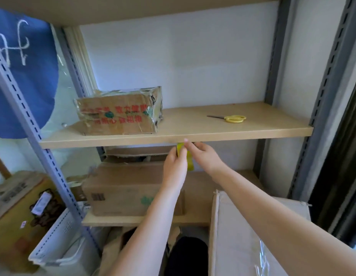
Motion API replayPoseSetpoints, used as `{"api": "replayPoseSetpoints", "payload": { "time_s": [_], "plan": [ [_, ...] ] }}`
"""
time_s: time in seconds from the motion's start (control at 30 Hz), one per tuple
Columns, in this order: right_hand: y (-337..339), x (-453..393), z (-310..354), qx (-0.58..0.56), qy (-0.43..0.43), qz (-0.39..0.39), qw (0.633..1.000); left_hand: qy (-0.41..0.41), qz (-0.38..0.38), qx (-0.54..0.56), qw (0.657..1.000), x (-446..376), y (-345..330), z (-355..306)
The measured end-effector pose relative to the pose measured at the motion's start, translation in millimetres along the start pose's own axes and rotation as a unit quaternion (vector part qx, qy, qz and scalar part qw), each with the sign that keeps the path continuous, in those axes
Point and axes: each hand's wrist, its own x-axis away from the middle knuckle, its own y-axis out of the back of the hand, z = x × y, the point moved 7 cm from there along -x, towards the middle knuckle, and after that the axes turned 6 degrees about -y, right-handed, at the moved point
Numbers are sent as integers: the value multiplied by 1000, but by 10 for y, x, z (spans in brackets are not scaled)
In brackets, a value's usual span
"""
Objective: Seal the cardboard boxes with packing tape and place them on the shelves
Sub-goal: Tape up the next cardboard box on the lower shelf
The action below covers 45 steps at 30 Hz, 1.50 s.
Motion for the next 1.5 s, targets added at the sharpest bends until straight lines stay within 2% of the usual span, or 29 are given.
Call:
{"api": "replayPoseSetpoints", "payload": {
  "time_s": [0.1, 0.23, 0.3, 0.4, 0.53, 0.67, 0.8, 0.93, 1.07, 1.2, 1.27, 1.33, 1.43, 1.5],
  "plan": [
    [-122, -122, -90, -107, -62, -11, 992, -13, 52, -25, 998, 34, -9, 56],
    [-240, -114, -56, -204, -107, 42, 972, -44, 43, 20, 998, 123, 139, 62],
    [-276, -94, -22, -227, -144, 43, 962, -59, 31, 15, 998, 131, 191, -15],
    [-262, -28, 19, -201, -157, 36, 966, -52, 35, 4, 998, 181, 213, -38],
    [-170, 8, 99, -137, -85, 2, 987, -33, 33, 9, 999, 333, 162, -5],
    [-118, -5, 127, -72, -36, 10, 997, -44, 29, 7, 999, 390, 129, -9],
    [-136, -54, 151, -89, -83, 10, 992, -12, 57, 79, 995, 432, 88, 61],
    [-209, -37, 282, -170, -179, 42, 968, -70, 51, 78, 993, 466, 168, -122],
    [-119, 7, 612, -123, -146, 51, 980, -148, 48, 77, 985, 445, 258, -583],
    [198, 168, 1201, -133, -12, 10, 991, -231, 52, 91, 967, 600, 269, -1006],
    [391, 331, 1270, -102, 24, -9, 994, -233, 72, 133, 961, 739, 192, -1073],
    [553, 485, 1015, -64, 15, -15, 998, -213, 116, 157, 957, 872, 20, -966],
    [789, 701, 160, -68, -58, -10, 996, -150, 191, 159, 957, 1125, -367, -525],
    [999, 843, -392, -31, -70, -37, 996, -99, 236, 153, 955, 1287, -663, -183]
  ]
}}
